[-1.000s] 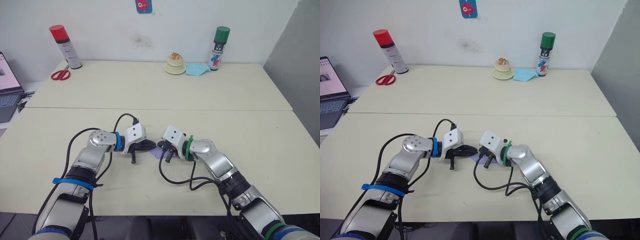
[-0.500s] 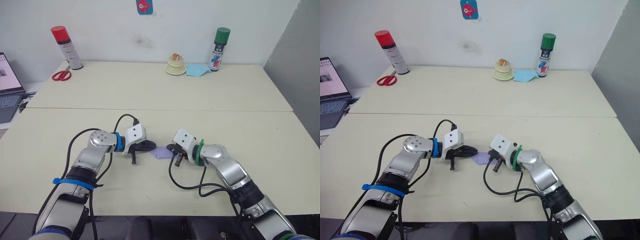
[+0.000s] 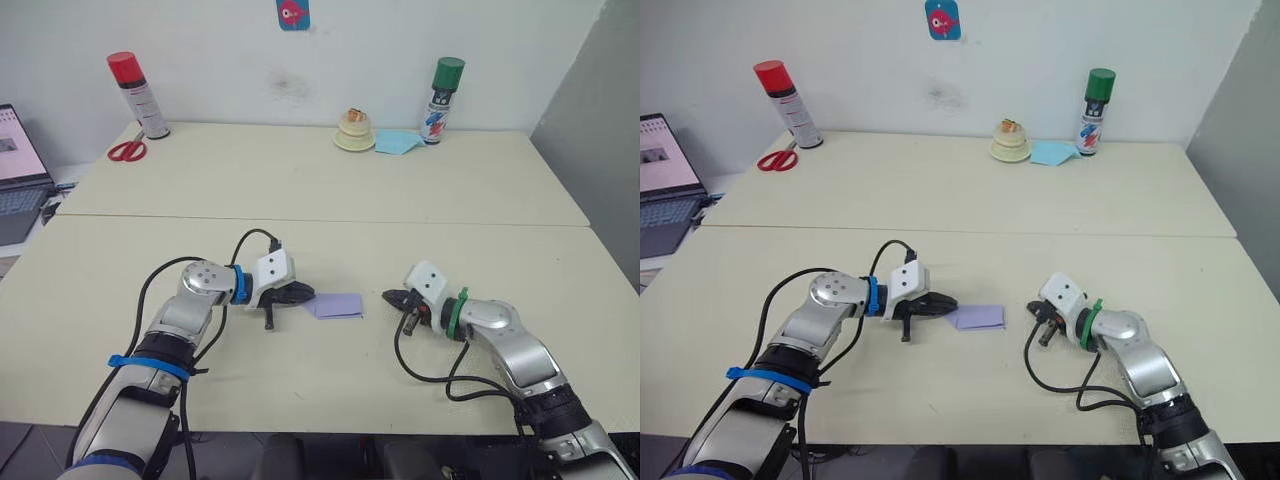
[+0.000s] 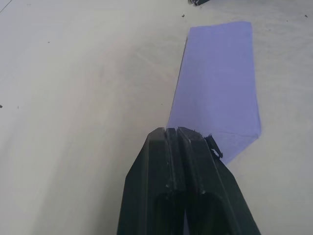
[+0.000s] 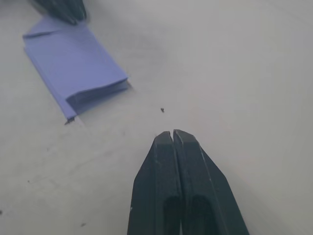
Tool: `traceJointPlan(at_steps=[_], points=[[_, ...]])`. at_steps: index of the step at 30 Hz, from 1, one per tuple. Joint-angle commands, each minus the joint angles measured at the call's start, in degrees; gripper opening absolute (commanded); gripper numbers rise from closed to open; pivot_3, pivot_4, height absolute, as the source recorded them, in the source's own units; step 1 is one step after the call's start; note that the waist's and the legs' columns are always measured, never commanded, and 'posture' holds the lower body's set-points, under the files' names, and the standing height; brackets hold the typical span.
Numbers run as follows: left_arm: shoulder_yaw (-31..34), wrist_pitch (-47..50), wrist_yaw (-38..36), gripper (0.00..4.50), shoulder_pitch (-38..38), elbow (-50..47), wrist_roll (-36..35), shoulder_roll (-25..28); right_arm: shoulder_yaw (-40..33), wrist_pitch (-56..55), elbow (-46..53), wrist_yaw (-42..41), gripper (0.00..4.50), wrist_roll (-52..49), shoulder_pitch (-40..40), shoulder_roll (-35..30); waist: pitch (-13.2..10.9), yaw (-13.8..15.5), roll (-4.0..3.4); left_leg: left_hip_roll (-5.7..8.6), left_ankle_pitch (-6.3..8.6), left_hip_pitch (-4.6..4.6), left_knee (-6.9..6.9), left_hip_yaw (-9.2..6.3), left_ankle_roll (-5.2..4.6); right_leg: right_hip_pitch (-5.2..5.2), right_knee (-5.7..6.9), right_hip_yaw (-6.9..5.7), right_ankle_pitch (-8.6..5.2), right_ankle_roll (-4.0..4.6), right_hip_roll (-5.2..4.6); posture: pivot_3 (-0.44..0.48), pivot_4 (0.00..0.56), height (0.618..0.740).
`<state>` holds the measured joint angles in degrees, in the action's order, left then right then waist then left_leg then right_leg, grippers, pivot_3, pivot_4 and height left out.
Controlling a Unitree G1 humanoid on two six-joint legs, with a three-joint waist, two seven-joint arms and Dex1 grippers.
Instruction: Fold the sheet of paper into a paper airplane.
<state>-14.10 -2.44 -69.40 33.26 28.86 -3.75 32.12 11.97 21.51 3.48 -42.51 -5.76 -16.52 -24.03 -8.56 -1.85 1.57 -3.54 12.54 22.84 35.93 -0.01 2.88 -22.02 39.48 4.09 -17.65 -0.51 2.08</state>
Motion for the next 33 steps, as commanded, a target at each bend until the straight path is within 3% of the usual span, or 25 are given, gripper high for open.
traceJointPlan(at_steps=[1, 6, 11, 16, 21, 25, 29, 33], points=[[-2.4, 0.7, -0.2, 0.36, -1.4, 2.2, 2.8, -0.5, 3.0, -3.5, 2.2, 0.8, 0.05, 0.2, -3.3, 4.4, 0.0, 0.0, -0.02, -0.01, 0.00, -0.01, 0.00, -0.01, 0.00, 0.00, 0.02, 0.00, 0.00, 0.00, 0.02, 0.000, 0.150, 0.737], [-2.5, 0.6, -0.2, 0.36, -1.3, 2.3, 3.0, -0.5, 10.0, -2.4, -6.1, 3.8, 0.05, 6.4, -6.9, 9.7, 0.0, 0.1, -0.01, -0.02, 0.00, 0.05, 0.00, -0.02, 0.00, -0.05, 0.02, 0.00, 0.00, 0.01, 0.05, 0.000, 0.150, 0.737], [-2.4, 0.9, -0.1, 0.36, -1.6, 1.8, 3.0, -0.4, 12.3, -0.6, -13.1, 5.6, 0.05, 10.3, -10.0, 10.6, 0.0, 0.0, -0.01, 0.01, 0.00, 0.05, 0.01, 0.12, 0.00, -0.09, 0.00, -0.01, 0.01, -0.01, 0.00, 0.000, 0.150, 0.737], [-1.9, 1.0, 0.3, 0.36, -3.1, 1.5, 3.2, 1.3, 13.1, 0.8, -12.7, 4.2, 0.05, 11.0, -9.0, 9.1, 0.0, 0.0, -0.02, -0.04, 0.00, 0.00, 0.00, 0.06, -0.01, -0.07, 0.04, 0.01, 0.01, -0.01, 0.02, 0.000, 0.150, 0.737], [-0.4, 0.1, 3.9, 0.36, -4.5, 8.7, 5.3, 5.6, 12.9, 2.1, -10.4, 2.9, 0.05, 10.1, -7.2, 8.1, 0.2, -0.4, 0.02, -0.08, 0.01, -0.08, -0.07, 0.06, -0.01, -0.04, 0.04, 0.04, 0.00, 0.02, 0.04, 0.000, 0.150, 0.737], [-0.6, -0.8, 7.0, 0.36, -3.2, 15.6, 6.4, 5.7, 13.3, 2.6, -9.6, 2.0, 0.05, 10.1, -6.3, 7.3, 0.4, -1.7, -0.03, -0.14, 0.01, -1.04, -0.27, 0.07, -0.02, 0.65, 0.09, 0.12, -0.05, 0.10, -0.03, 0.000, 0.150, 0.737], [0.9, -0.6, 6.5, 0.36, -3.8, 16.6, 4.7, 6.8, 13.3, 2.9, -9.0, 2.1, 0.05, 10.2, -6.0, 7.5, 0.6, -2.1, 0.01, -0.07, 0.02, -2.08, -0.96, -0.01, -0.01, 0.91, -0.05, 0.26, -0.28, 0.49, -0.14, 0.000, 0.150, 0.737], [3.2, 0.2, 5.5, 0.36, -5.6, 14.8, 3.2, 8.8, 13.5, 2.8, -8.9, 2.0, 0.05, 10.0, -6.0, 7.8, 0.7, -3.0, -0.03, -0.13, 0.01, -2.11, -1.09, -0.08, -0.01, 0.90, 0.08, 0.19, -0.27, 0.49, -0.10, 0.000, 0.150, 0.737]])
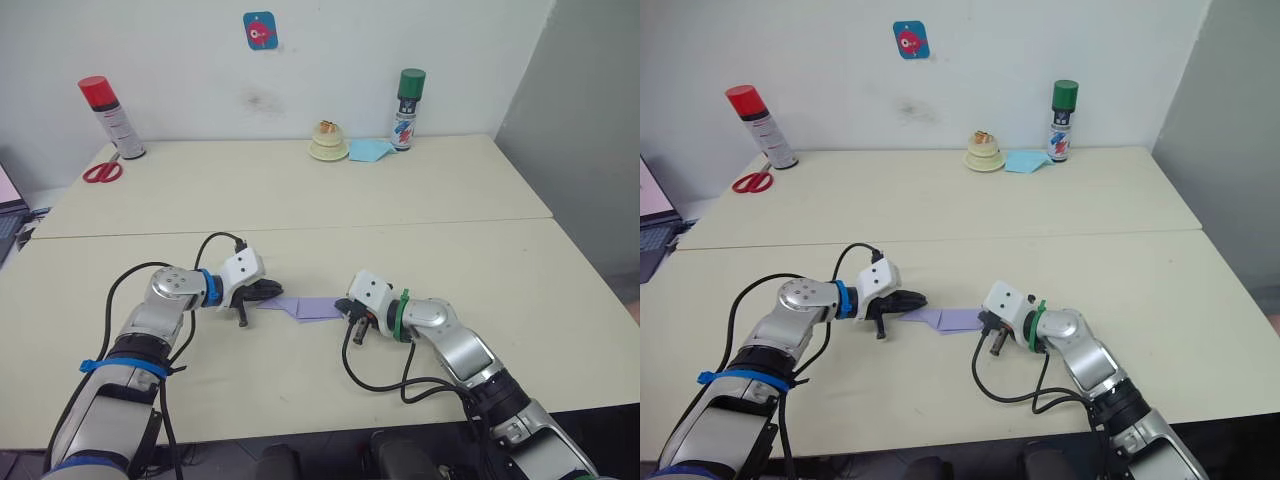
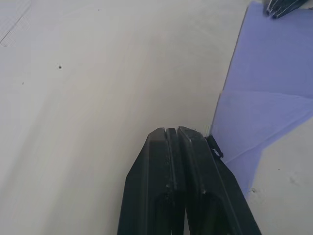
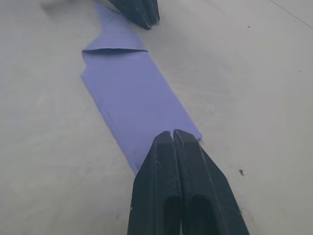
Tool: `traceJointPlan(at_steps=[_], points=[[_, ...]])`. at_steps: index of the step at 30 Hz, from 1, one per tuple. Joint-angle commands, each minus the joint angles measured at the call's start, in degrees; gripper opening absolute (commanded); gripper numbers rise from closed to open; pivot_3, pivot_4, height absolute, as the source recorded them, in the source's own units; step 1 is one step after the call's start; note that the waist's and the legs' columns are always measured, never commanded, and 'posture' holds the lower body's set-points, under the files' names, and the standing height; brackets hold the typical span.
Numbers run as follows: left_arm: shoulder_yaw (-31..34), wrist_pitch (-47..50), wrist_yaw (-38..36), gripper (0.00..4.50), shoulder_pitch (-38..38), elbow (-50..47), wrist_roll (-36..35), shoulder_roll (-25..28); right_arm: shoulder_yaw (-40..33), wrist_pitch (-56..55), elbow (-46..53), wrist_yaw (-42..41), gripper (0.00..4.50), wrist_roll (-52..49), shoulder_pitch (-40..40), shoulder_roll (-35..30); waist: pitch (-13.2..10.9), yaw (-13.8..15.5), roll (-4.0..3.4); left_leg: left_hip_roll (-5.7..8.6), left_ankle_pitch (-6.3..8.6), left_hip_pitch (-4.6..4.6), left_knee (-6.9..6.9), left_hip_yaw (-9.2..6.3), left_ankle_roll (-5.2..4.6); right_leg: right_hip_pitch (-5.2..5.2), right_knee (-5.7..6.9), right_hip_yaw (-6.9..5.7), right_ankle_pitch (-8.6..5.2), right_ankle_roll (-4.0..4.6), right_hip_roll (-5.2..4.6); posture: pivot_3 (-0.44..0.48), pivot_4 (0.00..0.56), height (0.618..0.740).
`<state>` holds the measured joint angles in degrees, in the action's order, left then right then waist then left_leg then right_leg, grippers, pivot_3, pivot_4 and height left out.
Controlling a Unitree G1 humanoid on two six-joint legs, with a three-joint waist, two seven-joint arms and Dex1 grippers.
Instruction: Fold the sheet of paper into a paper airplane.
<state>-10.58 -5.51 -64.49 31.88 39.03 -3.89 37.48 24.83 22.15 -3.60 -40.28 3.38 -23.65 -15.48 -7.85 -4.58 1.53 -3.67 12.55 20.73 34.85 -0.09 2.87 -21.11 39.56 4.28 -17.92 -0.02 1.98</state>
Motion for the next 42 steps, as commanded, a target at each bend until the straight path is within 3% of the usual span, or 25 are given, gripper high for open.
traceJointPlan(at_steps=[1, 8, 12, 16, 23, 31, 35, 42], points=[[0.7, 3.5, 0.2, 0.36, -4.6, 3.8, 2.4, 4.0, 0.7, 1.9, -1.8, -0.3, 0.05, 0.8, 1.2, -0.6, 0.0, -0.4, 0.01, 0.00, 0.00, 0.02, 0.00, 0.03, 0.00, -0.01, 0.09, 0.01, 0.07, -0.12, 0.00, 0.000, 0.150, 0.737], [8.7, 10.6, -3.0, 0.36, -4.3, -12.6, -8.6, 4.4, 0.9, 0.0, -2.2, -1.0, 0.05, 1.0, 0.7, -0.1, -0.6, -0.4, 0.54, -0.09, 0.00, 0.25, -0.25, -0.03, 0.01, -0.38, 0.21, -0.06, 0.04, -0.07, 0.12, 0.000, 0.150, 0.737], [8.0, 15.0, -2.6, 0.36, -5.0, -22.6, -9.7, 3.7, 0.7, -0.4, -2.3, -1.2, 0.05, 1.2, 0.5, -0.1, -0.7, -0.2, 0.64, -0.03, -0.01, 1.17, -0.04, -0.05, 0.04, -1.10, 0.22, -0.10, 0.09, -0.15, 0.08, 0.000, 0.150, 0.737], [4.9, 17.7, -1.5, 0.36, -6.8, -28.8, -8.4, 1.7, 0.8, -0.8, -2.2, -1.3, 0.05, 1.3, 0.4, -0.2, -0.7, -0.2, 0.63, 0.04, 0.03, 1.29, -0.03, 0.04, 0.10, -1.15, 0.07, -0.04, 0.11, -0.17, 0.00, 0.000, 0.150, 0.737], [-0.6, 13.1, 0.2, 0.36, -9.2, -22.8, -1.9, -0.4, 0.7, -1.8, -1.8, -1.0, 0.05, 0.3, 0.0, 2.0, -0.8, -0.2, 0.66, -0.01, 0.05, 1.27, -0.04, -0.08, 0.12, -1.10, -0.03, -0.12, 0.11, -0.17, 0.02, 0.000, 0.150, 0.737], [-0.1, 12.8, 0.7, 0.36, -8.6, -14.6, -1.8, -2.4, 1.9, -3.7, -4.6, -0.4, 0.05, 0.7, -0.7, 6.8, -0.8, -0.2, 0.57, 0.03, 0.05, 1.19, -0.02, -0.04, 0.12, -1.03, -0.01, -0.09, 0.16, -0.25, 0.01, 0.000, 0.150, 0.737], [1.4, 15.1, 0.6, 0.36, -9.2, -14.2, -3.2, -1.5, 3.1, -2.8, -9.2, 0.6, 0.05, 3.3, -2.1, 6.2, -0.7, -0.3, 0.54, 0.04, 0.05, 1.10, -0.01, 0.00, 0.12, -0.97, -0.01, -0.04, 0.19, -0.31, 0.01, 0.000, 0.150, 0.737], [3.6, 15.2, 1.8, 0.36, -12.4, -12.4, -2.0, 2.7, 3.5, -1.2, -8.8, -0.3, 0.05, 3.2, -1.7, 4.7, -0.6, -0.5, 0.38, -0.02, 0.05, 1.00, -0.02, -0.01, 0.12, -0.95, 0.05, -0.03, 0.20, -0.31, 0.02, 0.000, 0.150, 0.737]])
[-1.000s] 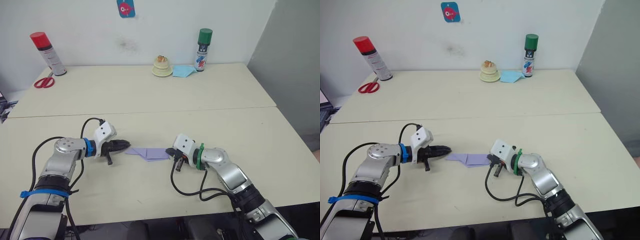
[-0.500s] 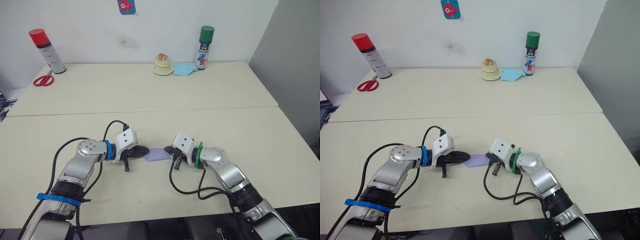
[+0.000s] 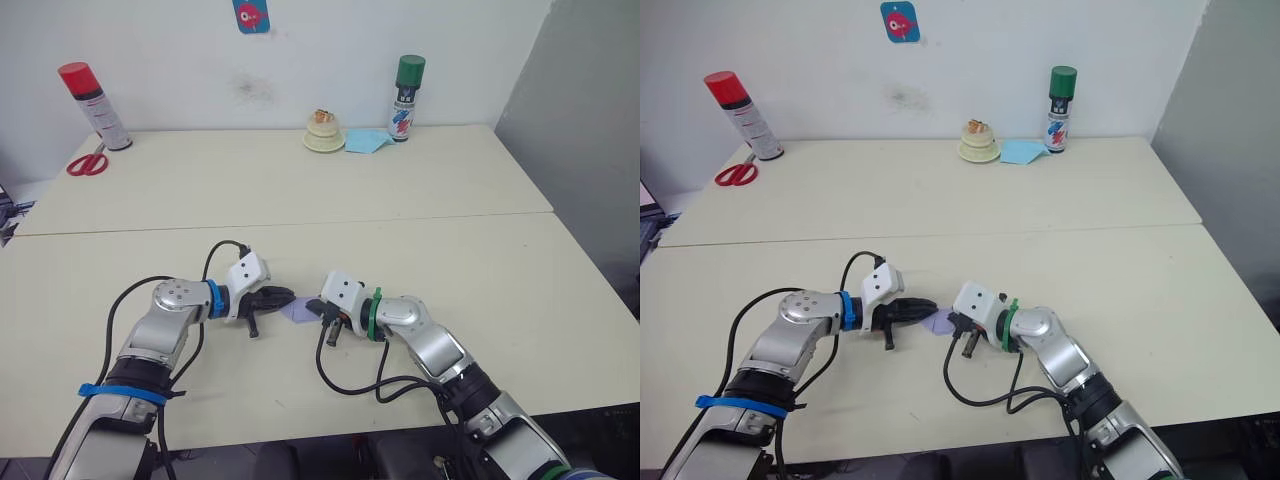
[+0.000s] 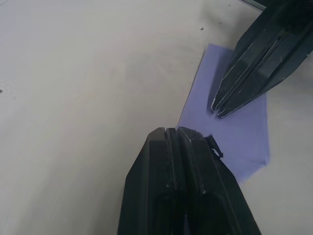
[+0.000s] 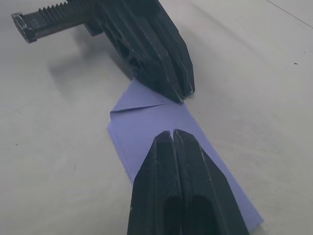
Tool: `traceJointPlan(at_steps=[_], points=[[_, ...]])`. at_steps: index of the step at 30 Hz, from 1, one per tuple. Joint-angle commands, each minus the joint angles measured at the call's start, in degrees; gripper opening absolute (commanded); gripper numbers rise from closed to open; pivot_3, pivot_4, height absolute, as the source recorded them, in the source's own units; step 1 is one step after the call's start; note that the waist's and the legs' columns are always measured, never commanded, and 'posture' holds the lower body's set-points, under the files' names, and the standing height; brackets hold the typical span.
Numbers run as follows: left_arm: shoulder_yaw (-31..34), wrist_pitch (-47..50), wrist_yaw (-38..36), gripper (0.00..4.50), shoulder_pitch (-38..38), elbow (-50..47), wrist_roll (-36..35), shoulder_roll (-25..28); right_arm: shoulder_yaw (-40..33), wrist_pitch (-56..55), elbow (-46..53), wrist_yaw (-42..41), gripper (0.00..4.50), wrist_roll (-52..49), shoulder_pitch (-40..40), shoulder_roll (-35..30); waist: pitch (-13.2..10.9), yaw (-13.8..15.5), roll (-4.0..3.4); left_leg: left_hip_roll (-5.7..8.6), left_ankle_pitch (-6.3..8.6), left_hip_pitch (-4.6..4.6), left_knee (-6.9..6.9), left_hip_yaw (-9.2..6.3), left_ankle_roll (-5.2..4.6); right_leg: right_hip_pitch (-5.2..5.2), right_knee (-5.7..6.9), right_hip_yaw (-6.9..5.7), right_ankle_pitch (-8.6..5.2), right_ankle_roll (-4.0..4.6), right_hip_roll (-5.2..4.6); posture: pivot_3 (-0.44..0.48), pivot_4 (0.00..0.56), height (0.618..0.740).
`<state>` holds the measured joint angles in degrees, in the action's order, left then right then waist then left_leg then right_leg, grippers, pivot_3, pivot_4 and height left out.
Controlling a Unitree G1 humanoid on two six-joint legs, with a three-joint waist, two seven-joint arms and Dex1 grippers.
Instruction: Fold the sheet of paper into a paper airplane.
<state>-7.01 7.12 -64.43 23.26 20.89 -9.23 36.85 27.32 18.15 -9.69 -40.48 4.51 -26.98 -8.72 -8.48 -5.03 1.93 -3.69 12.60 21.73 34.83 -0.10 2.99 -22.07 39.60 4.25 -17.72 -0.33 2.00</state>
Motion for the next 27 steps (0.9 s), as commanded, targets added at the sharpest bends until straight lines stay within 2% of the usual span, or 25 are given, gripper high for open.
traceJointPlan(at_steps=[1, 9, 12, 14, 17, 20, 22, 25, 27], points=[[0.2, 2.1, 2.0, 0.36, -4.5, 6.1, 3.6, 3.8, 1.2, 2.8, -2.6, -0.1, 0.05, 2.2, 1.7, -2.2, 0.0, -0.1, -0.06, 0.00, 0.00, -0.01, 0.00, 0.01, 0.00, 0.00, 0.00, 0.01, 0.00, 0.00, 0.00, 0.000, 0.150, 0.737], [1.6, 1.7, 4.1, 0.36, -5.9, 4.9, 2.7, 3.2, 1.6, 2.7, -1.8, -0.6, 0.05, 1.8, 2.3, -2.4, 0.3, 0.0, -0.34, 0.03, 0.00, -0.08, -0.01, 0.07, 0.00, 0.05, -0.07, 0.05, -0.01, 0.02, -0.06, 0.000, 0.150, 0.737], [5.3, -0.7, 5.1, 0.36, -4.6, 2.8, 0.1, 2.9, -0.2, 0.0, -0.5, -0.7, 0.05, -0.4, 2.5, -1.6, 0.3, 0.1, -0.35, 0.02, 0.00, -0.08, -0.01, 0.05, 0.00, 0.04, -0.06, 0.03, -0.01, 0.02, -0.06, 0.000, 0.150, 0.737], [8.1, -1.5, 4.5, 0.36, -4.2, -0.6, -2.1, 4.3, -3.5, -0.5, 3.6, -2.5, 0.05, -4.9, 2.7, -1.0, 0.0, 0.1, -0.15, 0.01, 0.00, -0.02, -0.01, 0.05, 0.00, 0.01, -0.06, 0.02, -0.01, 0.02, -0.06, 0.000, 0.150, 0.737], [11.5, 0.5, 1.9, 0.36, -5.3, -7.7, -6.0, 7.4, -6.7, 2.1, 11.6, -6.8, 0.62, -10.1, 2.2, -3.5, -0.8, 0.1, 0.18, -0.03, 0.00, 0.39, -0.01, 0.00, 0.01, -0.31, -0.01, -0.04, 0.00, 0.02, -0.04, 0.000, 0.150, 0.737], [14.0, 4.2, 0.2, 0.94, -7.5, -15.2, -9.3, 10.5, -9.7, 5.2, 17.8, -10.1, 1.71, -14.2, 0.7, -7.4, -1.1, 0.4, 0.22, -0.02, -0.04, 1.43, 0.08, -0.05, 0.07, -1.27, 0.08, -0.08, 0.01, 0.01, -0.08, 0.000, 0.150, 0.737], [17.4, 7.4, -2.0, 1.51, -12.9, -23.8, -12.8, 13.8, -12.9, 5.3, 23.4, -14.4, 2.40, -17.2, -0.9, -12.8, -1.3, 0.5, 0.18, 0.01, -0.04, 1.68, 0.12, -0.07, 0.14, -1.44, 0.07, -0.10, 0.05, 0.08, -0.17, 0.000, 0.150, 0.737], [22.2, 9.9, -3.3, 2.45, -22.3, -34.7, -16.1, 16.4, -13.7, 1.7, 28.3, -21.4, 3.47, -18.8, 0.3, -21.0, -1.5, 0.6, 0.08, -0.03, 0.11, 1.95, 0.10, -0.06, 0.35, -1.54, -0.29, -0.12, 0.15, 0.27, -0.28, 0.000, 0.150, 0.737], [24.8, 8.4, -1.9, 3.20, -28.1, -40.7, -16.3, 15.2, -13.1, -1.8, 29.3, -24.6, 3.41, -18.8, 2.6, -24.8, -1.5, 1.1, 0.09, -0.05, 0.22, 2.13, 0.06, -0.05, 0.45, -1.54, -0.67, -0.18, 0.13, 0.25, -0.32, 0.000, 0.150, 0.737]])
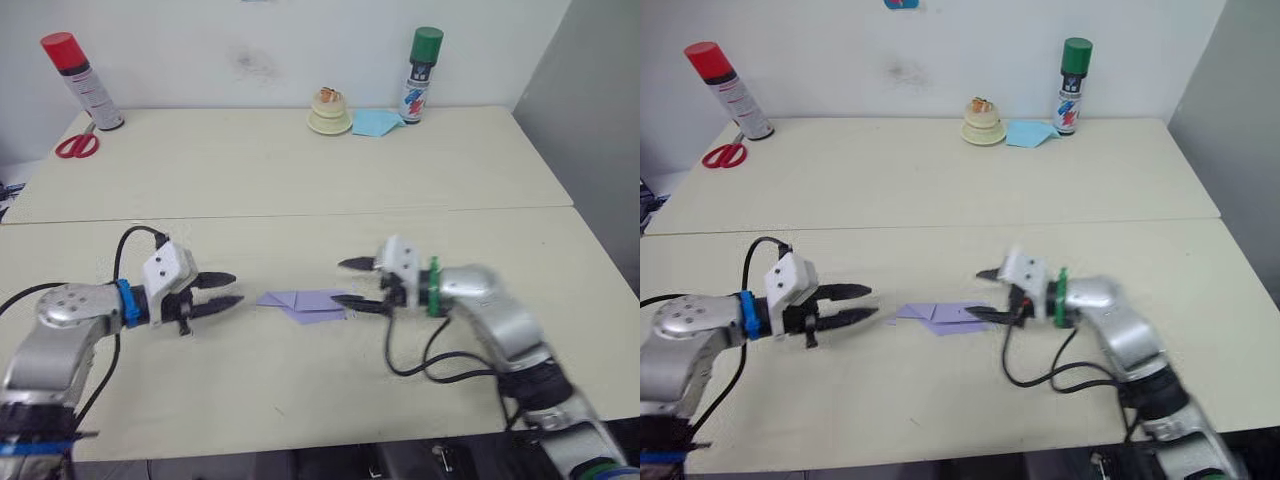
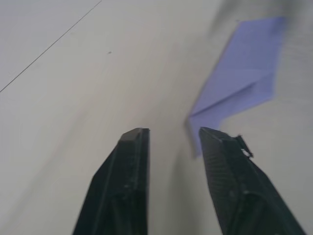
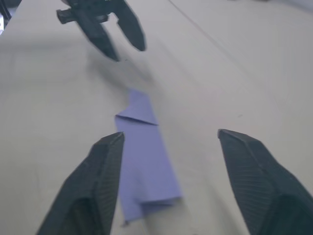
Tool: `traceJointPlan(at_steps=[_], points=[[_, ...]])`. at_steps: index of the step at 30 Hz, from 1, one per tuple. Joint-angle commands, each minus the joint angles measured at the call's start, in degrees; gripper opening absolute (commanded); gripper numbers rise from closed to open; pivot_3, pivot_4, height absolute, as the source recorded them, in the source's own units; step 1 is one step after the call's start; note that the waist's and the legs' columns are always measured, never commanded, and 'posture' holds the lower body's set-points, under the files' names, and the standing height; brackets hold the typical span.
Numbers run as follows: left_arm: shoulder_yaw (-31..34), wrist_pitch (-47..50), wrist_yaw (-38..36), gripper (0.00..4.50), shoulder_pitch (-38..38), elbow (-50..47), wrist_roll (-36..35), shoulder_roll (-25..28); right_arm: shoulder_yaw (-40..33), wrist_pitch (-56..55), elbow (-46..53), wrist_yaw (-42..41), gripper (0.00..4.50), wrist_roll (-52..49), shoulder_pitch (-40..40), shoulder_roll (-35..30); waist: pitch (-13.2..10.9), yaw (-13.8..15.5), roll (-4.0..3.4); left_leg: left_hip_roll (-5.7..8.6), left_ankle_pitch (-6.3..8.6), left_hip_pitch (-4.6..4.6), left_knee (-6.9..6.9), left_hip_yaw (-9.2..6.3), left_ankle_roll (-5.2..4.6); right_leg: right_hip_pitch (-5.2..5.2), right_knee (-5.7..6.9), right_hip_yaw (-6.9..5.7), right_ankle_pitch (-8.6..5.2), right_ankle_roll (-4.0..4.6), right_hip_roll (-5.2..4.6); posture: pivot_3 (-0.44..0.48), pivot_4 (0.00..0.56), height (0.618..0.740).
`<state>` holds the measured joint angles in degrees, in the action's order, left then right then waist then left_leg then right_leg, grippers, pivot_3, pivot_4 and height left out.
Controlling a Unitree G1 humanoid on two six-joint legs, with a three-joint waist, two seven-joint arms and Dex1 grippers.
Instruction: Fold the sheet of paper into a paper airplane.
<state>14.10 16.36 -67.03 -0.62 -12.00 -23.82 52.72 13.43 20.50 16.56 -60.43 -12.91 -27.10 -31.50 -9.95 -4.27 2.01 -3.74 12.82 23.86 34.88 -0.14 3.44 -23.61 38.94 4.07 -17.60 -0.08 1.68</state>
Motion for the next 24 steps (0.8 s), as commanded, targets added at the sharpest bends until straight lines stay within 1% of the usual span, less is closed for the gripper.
traceJointPlan(at_steps=[1, 3, 4, 5, 8, 14, 18, 22, 23, 24], points=[[4.8, -1.1, 1.7, 3.48, -7.0, -10.5, -2.1, -1.6, 1.2, -5.9, 3.2, -5.3, 3.29, -1.0, 3.8, -3.0, 0.0, 0.5, 0.04, 0.01, 0.07, -0.01, 0.01, 0.00, -0.01, 0.02, 0.00, -0.01, -0.09, -0.02, -0.08, 0.000, 0.150, 0.737], [6.5, -2.0, 2.7, 4.09, -11.7, -14.7, -2.3, -3.2, 2.4, -9.8, 2.4, -5.9, 2.74, 1.2, 5.3, -4.3, 0.0, 0.7, 0.04, 0.02, 0.19, 0.01, 0.04, 0.06, -0.07, 0.02, 0.00, 0.03, -0.19, -0.01, -0.16, 0.000, 0.150, 0.737], [7.2, -2.6, 3.2, 4.12, -14.0, -16.6, -2.2, -4.1, 3.3, -12.1, 1.5, -5.8, 2.27, 2.7, 5.8, -4.6, -0.1, 0.8, 0.04, 0.04, 0.20, 0.00, 0.04, 0.08, -0.07, 0.01, 0.01, 0.04, -0.21, 0.00, -0.22, 0.000, 0.150, 0.737], [7.8, -3.1, 3.7, 4.12, -16.4, -18.4, -2.0, -5.1, 4.4, -13.6, 0.6, -5.5, 1.98, 4.1, 6.1, -4.4, -0.1, 0.9, 0.04, 0.06, 0.20, 0.00, 0.06, 0.08, -0.07, 0.01, 0.04, 0.04, -0.21, 0.00, -0.25, 0.000, 0.150, 0.737], [8.2, -3.8, 5.5, 4.12, -21.2, -22.2, -1.3, -7.2, 7.5, -16.6, -2.9, -3.5, 1.98, 7.8, 5.9, -2.2, -0.1, 1.0, 0.05, 0.09, 0.20, -0.11, 0.20, 0.08, -0.08, 0.14, 0.08, 0.02, -0.21, -0.02, -0.27, 0.000, 0.150, 0.737], [7.2, -2.3, 10.7, 4.12, -23.9, -26.8, -1.7, -10.2, 12.2, -20.1, -13.5, 3.1, 1.98, 15.0, 2.4, 5.7, -0.1, 1.0, 0.06, 0.14, 0.11, -0.35, 0.39, 0.08, -0.15, 0.39, 0.13, 0.00, -0.07, -0.34, -0.11, 0.000, 0.150, 0.737], [6.6, -1.7, 12.6, 4.12, -24.8, -28.2, -1.6, -11.0, 12.0, -20.6, -18.8, 6.6, 1.98, 16.4, 0.5, 10.1, -0.1, 1.0, 0.07, 0.10, 0.11, -0.38, 0.74, 0.12, -0.17, 0.50, 0.21, 0.04, 0.00, -0.36, 0.04, 0.000, 0.150, 0.737], [6.5, -1.6, 13.6, 4.12, -25.4, -29.0, -1.9, -11.3, 10.1, -19.8, -21.4, 7.8, 1.98, 15.4, -1.6, 12.1, -0.1, 1.1, 0.07, 0.09, 0.12, -0.36, 0.85, 0.12, -0.17, 0.48, 0.34, 0.06, 0.02, -0.32, 0.06, 0.000, 0.150, 0.737], [6.5, -1.6, 13.6, 4.12, -25.5, -29.1, -1.9, -11.3, 9.7, -19.3, -22.1, 8.2, 1.98, 15.2, -2.1, 12.4, -0.1, 1.1, 0.07, 0.10, 0.12, -0.36, 0.87, 0.13, -0.16, 0.46, 0.40, 0.07, 0.13, -0.13, 0.07, 0.000, 0.150, 0.737], [6.6, -1.7, 13.7, 4.12, -25.6, -29.1, -2.0, -11.3, 9.5, -19.2, -22.8, 8.5, 1.98, 15.3, -2.6, 12.5, -0.1, 1.1, 0.07, 0.10, 0.12, -0.36, 0.88, 0.12, -0.16, 0.45, 0.43, 0.07, 0.14, -0.12, 0.07, 0.000, 0.150, 0.737]])
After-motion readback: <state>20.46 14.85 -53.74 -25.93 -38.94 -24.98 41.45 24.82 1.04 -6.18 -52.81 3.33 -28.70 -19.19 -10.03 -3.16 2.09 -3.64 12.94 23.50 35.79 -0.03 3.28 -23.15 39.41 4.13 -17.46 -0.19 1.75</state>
